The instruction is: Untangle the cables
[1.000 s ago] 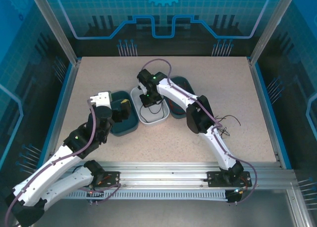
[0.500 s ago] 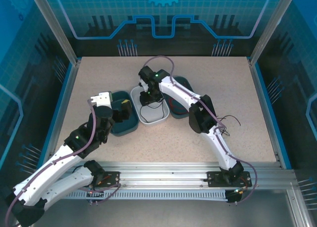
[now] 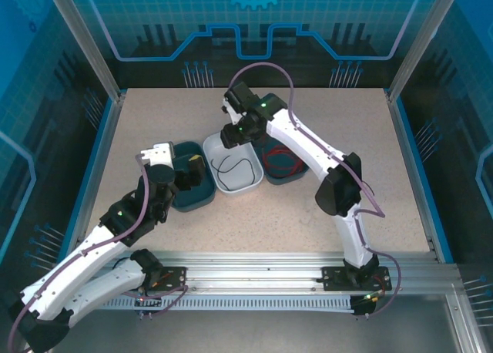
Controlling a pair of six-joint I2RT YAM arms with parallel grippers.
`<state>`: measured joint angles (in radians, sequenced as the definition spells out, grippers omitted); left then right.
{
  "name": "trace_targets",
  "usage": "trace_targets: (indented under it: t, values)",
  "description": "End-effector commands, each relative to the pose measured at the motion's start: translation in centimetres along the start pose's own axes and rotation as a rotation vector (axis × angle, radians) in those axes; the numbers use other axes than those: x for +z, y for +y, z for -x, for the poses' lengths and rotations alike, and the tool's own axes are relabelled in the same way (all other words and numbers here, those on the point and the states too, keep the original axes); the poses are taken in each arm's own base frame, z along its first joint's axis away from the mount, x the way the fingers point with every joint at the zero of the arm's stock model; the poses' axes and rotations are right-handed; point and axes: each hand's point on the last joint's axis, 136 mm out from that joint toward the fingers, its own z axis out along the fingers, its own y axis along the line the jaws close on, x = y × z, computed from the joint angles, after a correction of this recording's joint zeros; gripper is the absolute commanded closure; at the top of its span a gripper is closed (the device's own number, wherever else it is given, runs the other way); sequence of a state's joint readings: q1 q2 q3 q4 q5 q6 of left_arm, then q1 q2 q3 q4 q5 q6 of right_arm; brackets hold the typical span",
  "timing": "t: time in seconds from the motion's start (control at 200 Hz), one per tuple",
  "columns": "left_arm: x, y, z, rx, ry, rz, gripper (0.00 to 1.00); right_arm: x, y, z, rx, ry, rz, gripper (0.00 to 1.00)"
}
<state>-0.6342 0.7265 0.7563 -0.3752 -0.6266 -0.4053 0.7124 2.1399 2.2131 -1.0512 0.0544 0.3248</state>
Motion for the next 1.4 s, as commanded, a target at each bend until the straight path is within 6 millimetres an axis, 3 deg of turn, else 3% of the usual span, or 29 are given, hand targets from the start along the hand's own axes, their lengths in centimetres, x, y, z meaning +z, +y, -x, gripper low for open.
trace_targets:
  t: [0.0, 0.125, 0.21, 0.34, 0.475, 0.605, 0.705, 0.886, 1.016, 1.071, 1.391]
  values:
    - [0.1, -0.3, 0.1, -0.02, 0.0, -0.024, 0.01, -3.2, -1.3, -0.4, 0.007, -0.045, -0.062, 0.47]
    - [0.2, -0.8, 0.0, -0.005, 0.007, -0.043, 0.01, -6.0, -3.5, -2.4, 0.058, -0.083, -0.112, 0.46]
    - [0.4, -0.9, -0.1, 0.003, 0.012, -0.044, 0.01, -7.7, -5.9, -4.9, 0.126, -0.086, -0.167, 0.46]
    - [0.8, -1.4, -0.2, 0.01, 0.024, -0.051, 0.01, -10.4, -10.4, -10.3, 0.281, -0.082, -0.255, 0.46]
    - [1.1, -2.0, -0.1, 0.015, 0.025, -0.07, 0.01, -12.0, -14.5, -17.3, 0.466, -0.052, -0.296, 0.46]
    - [1.7, -2.9, 0.0, 0.022, 0.033, -0.097, 0.01, -13.0, -16.9, -23.1, 0.596, -0.016, -0.332, 0.47]
    - [2.3, -3.7, -0.4, 0.025, 0.056, -0.114, 0.01, -13.5, -18.1, -26.1, 0.655, 0.008, -0.375, 0.48]
    - [3.2, -5.0, -1.2, 0.022, 0.103, -0.149, 0.01, -13.7, -19.9, -28.8, 0.749, 0.009, -0.438, 0.49]
    - [3.4, -5.4, -1.5, 0.017, 0.119, -0.163, 0.01, -12.7, -20.4, -29.4, 0.816, -0.007, -0.399, 0.57]
    - [3.4, -5.4, -1.6, 0.016, 0.121, -0.166, 0.01, -11.6, -20.6, -30.6, 0.849, 0.017, -0.389, 0.6]
    - [3.5, -5.3, -2.1, 0.018, 0.134, -0.166, 0.01, -9.2, -21.3, -32.2, 0.941, -0.005, -0.362, 0.71]
